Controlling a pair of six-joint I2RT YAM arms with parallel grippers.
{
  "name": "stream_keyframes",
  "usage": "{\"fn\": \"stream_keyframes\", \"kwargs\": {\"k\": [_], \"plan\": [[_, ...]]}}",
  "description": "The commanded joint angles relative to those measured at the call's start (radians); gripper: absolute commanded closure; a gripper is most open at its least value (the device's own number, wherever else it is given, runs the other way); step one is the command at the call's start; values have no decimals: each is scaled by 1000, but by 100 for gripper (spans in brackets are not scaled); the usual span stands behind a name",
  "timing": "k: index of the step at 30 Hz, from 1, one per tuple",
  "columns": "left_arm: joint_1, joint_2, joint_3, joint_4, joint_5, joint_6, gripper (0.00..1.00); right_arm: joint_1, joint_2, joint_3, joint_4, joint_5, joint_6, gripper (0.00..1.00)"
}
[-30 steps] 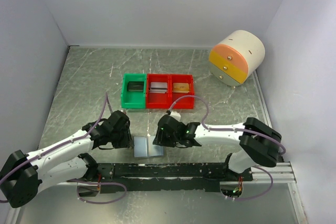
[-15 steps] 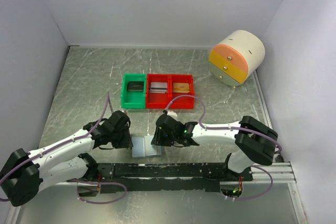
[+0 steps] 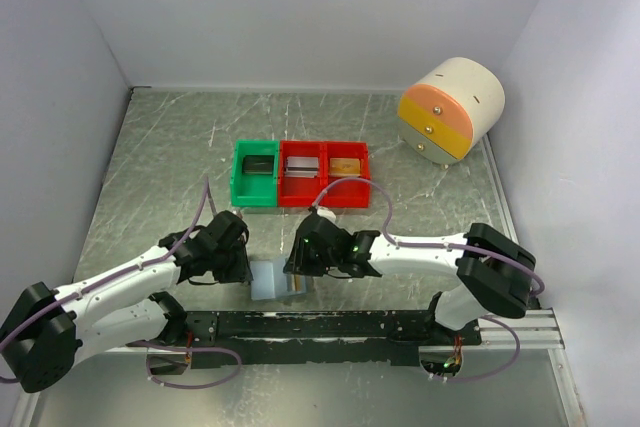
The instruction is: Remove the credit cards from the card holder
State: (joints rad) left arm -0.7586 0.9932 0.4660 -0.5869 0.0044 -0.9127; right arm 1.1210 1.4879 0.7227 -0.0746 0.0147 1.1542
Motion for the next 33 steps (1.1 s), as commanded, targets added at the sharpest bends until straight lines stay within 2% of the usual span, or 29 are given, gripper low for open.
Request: {"fn": "stream_keyframes", "kwargs": {"k": [1, 17, 22, 25, 30, 33], "plan": [[-5, -15, 5, 43, 29, 2, 65, 5, -27, 40, -38, 28, 9, 68], [-5, -15, 12, 38, 29, -1, 64, 6, -17, 59, 10, -46, -7, 63], [-5, -29, 22, 18, 16, -14, 62, 5, -16, 66, -38, -15, -1, 63], [-5, -51, 54, -43, -32, -28, 58, 6, -11, 68, -61, -3, 2, 63], [-5, -107, 139, -116, -87, -38, 43, 5, -21, 41, -30, -2, 21, 63], [-5, -118, 180, -136, -96, -32, 38, 6, -32, 18, 8, -12, 33, 63]]}}
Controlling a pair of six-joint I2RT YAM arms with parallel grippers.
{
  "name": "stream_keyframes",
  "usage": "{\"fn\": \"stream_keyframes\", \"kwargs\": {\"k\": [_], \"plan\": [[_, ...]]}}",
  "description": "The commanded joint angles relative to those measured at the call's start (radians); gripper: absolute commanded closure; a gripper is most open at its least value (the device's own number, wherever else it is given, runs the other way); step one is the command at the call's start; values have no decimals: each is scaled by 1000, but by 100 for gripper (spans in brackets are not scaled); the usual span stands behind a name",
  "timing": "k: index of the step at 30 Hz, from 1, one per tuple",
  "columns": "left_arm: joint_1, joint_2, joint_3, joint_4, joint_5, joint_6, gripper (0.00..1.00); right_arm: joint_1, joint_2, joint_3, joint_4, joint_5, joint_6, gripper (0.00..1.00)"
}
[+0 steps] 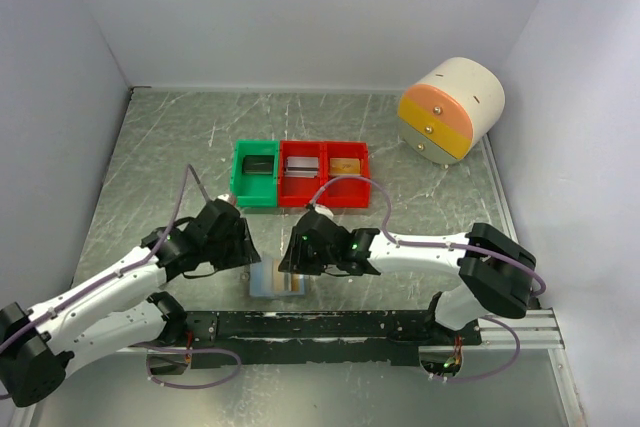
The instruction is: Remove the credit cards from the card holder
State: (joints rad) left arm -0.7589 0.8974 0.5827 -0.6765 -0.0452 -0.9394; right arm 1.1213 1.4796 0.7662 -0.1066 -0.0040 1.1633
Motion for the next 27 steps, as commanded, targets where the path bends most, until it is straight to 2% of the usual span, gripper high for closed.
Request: {"fn": "stream_keyframes", "kwargs": {"k": [1, 4, 8, 12, 14, 16, 27], "plan": [[-5, -21, 74, -52, -49, -3, 37, 6, -25, -31, 53, 4, 28, 63], [-5, -23, 87, -58, -57, -5, 36, 5, -28, -44, 78, -1, 36, 63], [-4, -57, 61, 14, 24, -7, 39, 5, -26, -51, 97, -6, 46, 63], [-5, -93, -22, 178, 144, -13, 50, 5, -25, -57, 110, -11, 51, 63], [-5, -66, -63, 215, 199, -35, 60, 5, -28, -62, 117, -9, 58, 63], [-5, -35, -89, 226, 212, -63, 68, 4, -35, -71, 136, -11, 66, 63], [-5, 69, -221, 323, 174, -102, 79, 4, 2, -85, 269, -71, 95, 63]]}}
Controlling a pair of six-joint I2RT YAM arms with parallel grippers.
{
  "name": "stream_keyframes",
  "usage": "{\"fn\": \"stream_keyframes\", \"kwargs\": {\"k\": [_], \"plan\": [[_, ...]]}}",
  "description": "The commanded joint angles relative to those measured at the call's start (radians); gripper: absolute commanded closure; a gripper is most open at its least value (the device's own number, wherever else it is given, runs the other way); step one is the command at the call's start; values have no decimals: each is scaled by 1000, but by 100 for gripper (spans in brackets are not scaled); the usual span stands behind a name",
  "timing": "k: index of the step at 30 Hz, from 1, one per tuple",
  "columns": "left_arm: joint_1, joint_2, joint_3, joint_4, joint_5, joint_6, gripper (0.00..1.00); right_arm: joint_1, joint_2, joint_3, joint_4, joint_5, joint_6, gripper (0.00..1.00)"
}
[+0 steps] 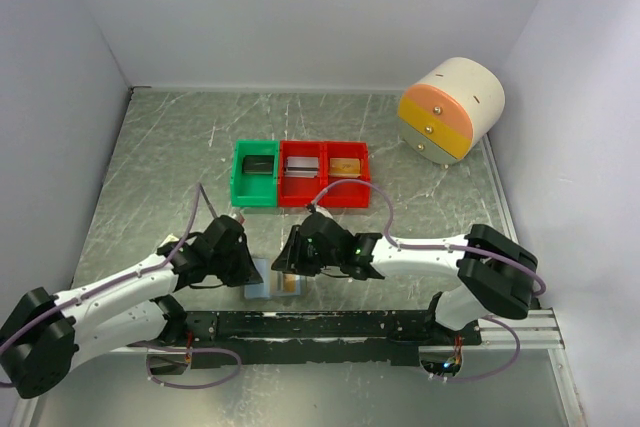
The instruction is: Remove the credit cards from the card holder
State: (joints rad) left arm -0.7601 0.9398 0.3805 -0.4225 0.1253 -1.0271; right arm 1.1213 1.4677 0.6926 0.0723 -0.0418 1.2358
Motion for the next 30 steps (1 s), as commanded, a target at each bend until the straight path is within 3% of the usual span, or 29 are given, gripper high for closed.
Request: {"fn": "stream_keyframes", "kwargs": {"k": [1, 18, 30], "plan": [[-4, 35, -26, 74, -1, -15, 79, 4, 17, -17, 101, -38, 26, 63], [-4, 94, -55, 166, 20, -24, 81, 5, 110, -116, 368, -101, 135, 63], [-4, 66, -30, 103, -11, -13, 80, 5, 147, -52, 270, -116, 70, 62]]}}
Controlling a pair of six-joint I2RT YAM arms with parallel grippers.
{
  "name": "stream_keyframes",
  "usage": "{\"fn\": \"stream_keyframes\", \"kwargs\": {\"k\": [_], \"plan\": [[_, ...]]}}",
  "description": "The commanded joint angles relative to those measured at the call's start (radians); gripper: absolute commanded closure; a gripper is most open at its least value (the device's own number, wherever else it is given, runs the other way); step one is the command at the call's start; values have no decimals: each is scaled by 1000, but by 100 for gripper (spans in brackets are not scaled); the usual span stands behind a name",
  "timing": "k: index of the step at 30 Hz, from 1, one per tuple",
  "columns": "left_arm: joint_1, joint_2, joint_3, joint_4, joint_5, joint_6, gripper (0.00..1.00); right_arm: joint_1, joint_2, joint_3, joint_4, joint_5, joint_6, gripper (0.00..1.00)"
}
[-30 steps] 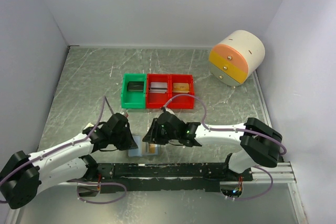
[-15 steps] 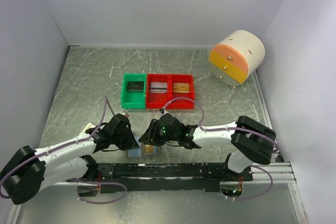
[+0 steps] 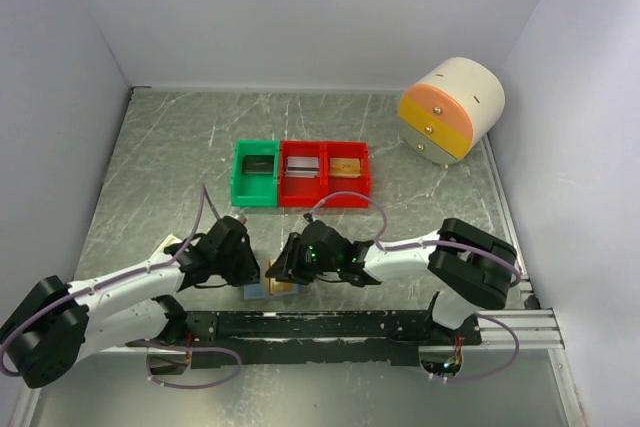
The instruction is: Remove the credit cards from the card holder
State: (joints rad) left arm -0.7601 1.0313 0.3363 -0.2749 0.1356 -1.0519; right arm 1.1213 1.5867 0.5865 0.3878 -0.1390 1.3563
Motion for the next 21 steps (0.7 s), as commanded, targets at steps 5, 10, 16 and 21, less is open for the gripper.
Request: {"fn": "stream_keyframes", "kwargs": {"k": [5, 10, 16, 21], "plan": [[-3, -74, 37, -105, -55, 12, 80, 9, 84, 141, -137, -35, -116, 68], [-4, -132, 120, -279, -167, 9, 75, 9, 117, 203, -212, -19, -163, 75], [-4, -249, 284, -544, -360, -28, 64, 9, 166, 280, -327, -7, -252, 75], [-4, -284, 332, -545, -360, 25, 58, 9, 150, 327, -430, 35, -305, 72]]}}
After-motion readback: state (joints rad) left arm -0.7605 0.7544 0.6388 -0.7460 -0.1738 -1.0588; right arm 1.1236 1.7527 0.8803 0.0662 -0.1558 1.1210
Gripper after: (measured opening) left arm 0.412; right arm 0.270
